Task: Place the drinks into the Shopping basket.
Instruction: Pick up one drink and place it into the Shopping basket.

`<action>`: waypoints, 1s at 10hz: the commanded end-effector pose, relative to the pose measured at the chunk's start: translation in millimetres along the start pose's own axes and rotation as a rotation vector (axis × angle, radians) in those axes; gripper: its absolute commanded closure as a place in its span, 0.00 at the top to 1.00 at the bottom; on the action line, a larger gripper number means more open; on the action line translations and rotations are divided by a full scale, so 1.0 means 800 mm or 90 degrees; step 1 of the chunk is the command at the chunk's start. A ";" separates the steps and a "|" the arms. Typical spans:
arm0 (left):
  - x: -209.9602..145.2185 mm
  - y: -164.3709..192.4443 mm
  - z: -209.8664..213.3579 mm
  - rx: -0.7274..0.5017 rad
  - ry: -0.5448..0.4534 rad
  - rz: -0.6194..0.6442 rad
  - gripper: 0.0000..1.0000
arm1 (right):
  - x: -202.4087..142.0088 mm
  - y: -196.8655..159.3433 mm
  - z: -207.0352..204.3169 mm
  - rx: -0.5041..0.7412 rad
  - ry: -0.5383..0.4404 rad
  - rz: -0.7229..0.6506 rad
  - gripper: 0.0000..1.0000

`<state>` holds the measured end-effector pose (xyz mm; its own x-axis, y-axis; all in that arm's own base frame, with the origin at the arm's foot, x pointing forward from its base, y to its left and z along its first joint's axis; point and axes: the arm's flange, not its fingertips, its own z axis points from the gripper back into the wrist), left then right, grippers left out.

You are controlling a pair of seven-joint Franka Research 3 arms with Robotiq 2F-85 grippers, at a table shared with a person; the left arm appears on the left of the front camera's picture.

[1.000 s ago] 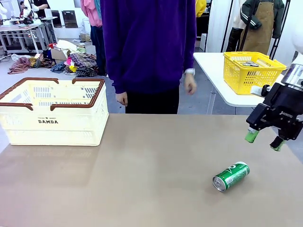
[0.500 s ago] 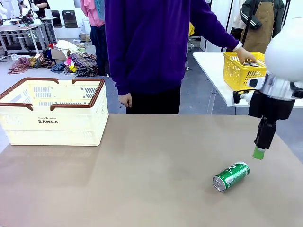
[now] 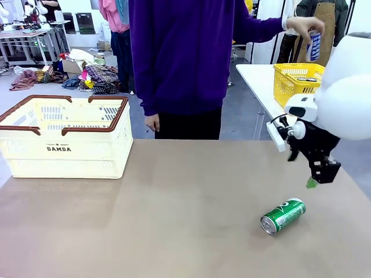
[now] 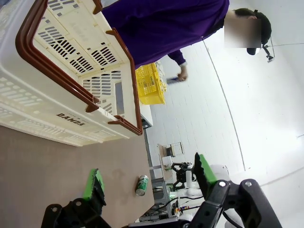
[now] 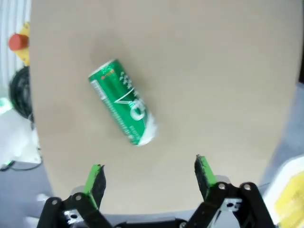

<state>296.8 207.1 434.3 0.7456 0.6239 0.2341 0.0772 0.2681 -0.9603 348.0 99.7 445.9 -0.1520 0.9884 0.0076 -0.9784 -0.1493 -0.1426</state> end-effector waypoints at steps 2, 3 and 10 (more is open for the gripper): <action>-0.003 -0.002 0.003 -0.001 0.008 0.000 1.00 | -0.002 0.007 -0.010 0.040 0.030 -0.083 1.00; -0.003 -0.002 0.003 -0.001 0.008 0.000 1.00 | -0.001 -0.001 0.002 0.001 -0.002 0.002 1.00; -0.003 -0.002 0.003 -0.001 0.008 0.000 1.00 | -0.329 0.379 0.211 0.015 -0.301 -0.734 1.00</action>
<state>296.9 207.4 434.2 0.7462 0.6233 0.2339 0.0765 0.2688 -0.9602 149.9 -126.8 542.5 0.4717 0.8336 0.2873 -0.8814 0.4551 0.1266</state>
